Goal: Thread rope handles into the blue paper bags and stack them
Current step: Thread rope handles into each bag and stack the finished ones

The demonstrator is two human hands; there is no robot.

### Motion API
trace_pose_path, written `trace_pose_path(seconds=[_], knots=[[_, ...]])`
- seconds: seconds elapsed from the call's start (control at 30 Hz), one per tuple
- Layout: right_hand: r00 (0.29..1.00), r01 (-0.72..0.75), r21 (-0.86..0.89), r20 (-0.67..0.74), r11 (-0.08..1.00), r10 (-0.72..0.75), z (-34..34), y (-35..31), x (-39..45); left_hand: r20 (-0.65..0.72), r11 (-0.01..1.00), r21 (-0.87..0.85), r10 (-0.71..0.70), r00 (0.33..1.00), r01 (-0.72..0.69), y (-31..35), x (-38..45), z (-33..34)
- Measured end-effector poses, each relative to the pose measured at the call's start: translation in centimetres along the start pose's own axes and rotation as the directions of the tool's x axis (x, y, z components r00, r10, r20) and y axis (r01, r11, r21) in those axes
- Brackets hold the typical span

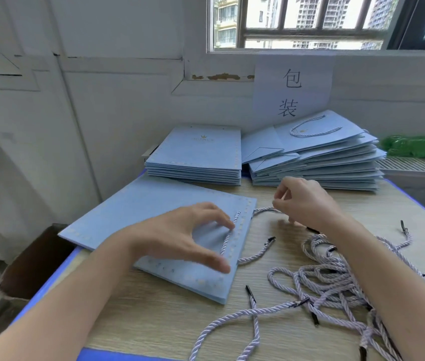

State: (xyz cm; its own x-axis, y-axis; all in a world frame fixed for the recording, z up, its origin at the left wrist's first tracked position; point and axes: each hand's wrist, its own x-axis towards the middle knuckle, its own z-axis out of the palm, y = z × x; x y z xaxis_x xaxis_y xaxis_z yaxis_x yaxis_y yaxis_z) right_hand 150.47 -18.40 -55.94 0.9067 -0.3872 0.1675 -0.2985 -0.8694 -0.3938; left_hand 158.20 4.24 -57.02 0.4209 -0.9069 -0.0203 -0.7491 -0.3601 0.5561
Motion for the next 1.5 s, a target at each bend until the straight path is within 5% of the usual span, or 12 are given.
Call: trace_pose_path(seconds=[0.1,0.27,0.33,0.47,0.57,0.7,0.77,0.9,1.07,1.3,1.4,1.5], knots=[[0.985,0.130,0.245,0.075,0.961,-0.153,-0.2,-0.6,-0.2,0.152,0.998,0.051,0.017,0.988,-0.025,-0.4,0.0,0.4],[0.899,0.292,0.257,0.254,0.921,-0.355,-0.5,-1.8,-1.3,-0.102,0.977,0.174,0.141,0.985,-0.122,-0.2,0.0,0.6],[0.853,0.316,0.284,0.333,0.905,-0.403,-0.3,-2.0,-1.3,-0.302,0.921,0.331,0.311,0.901,-0.207,0.1,0.1,0.7],[0.824,0.331,0.332,0.354,0.883,-0.443,0.2,-1.6,-1.0,-0.617,0.820,0.552,0.522,0.589,-0.150,1.3,0.1,1.0],[0.851,0.420,0.307,0.192,0.854,-0.488,0.8,-1.5,-0.7,-0.716,0.800,0.598,0.560,0.416,-0.048,1.7,0.2,1.3],[0.804,0.572,0.122,-0.276,0.811,-0.526,1.2,-1.8,-0.4,-0.712,0.767,0.629,0.633,0.304,-0.124,2.1,0.2,1.7],[0.794,0.552,0.227,-0.437,0.802,-0.423,0.4,-1.9,-0.3,-0.705,0.752,0.643,0.655,0.270,-0.144,2.6,0.2,1.5],[0.883,0.435,0.760,-0.465,0.483,-0.064,-2.1,-1.9,-0.7,-0.731,0.798,0.595,0.586,0.350,-0.092,2.2,0.7,1.6],[0.932,0.336,0.893,-0.360,0.298,0.029,-2.8,-1.6,-0.7,-0.722,0.837,0.541,0.511,0.467,-0.079,1.8,0.9,2.0],[0.982,0.180,0.980,-0.184,0.087,0.039,-2.7,-2.8,-1.2,-0.694,0.827,0.552,0.527,0.491,-0.108,2.5,0.8,2.2],[0.999,0.039,0.979,-0.040,0.198,0.003,-1.8,-3.4,-1.4,-0.689,0.866,0.485,0.467,0.554,-0.126,2.3,1.0,2.2],[0.992,-0.039,0.735,0.111,0.677,-0.065,-0.6,-3.1,-1.4,-0.605,0.925,0.366,0.318,0.730,-0.100,1.3,1.4,2.2]])
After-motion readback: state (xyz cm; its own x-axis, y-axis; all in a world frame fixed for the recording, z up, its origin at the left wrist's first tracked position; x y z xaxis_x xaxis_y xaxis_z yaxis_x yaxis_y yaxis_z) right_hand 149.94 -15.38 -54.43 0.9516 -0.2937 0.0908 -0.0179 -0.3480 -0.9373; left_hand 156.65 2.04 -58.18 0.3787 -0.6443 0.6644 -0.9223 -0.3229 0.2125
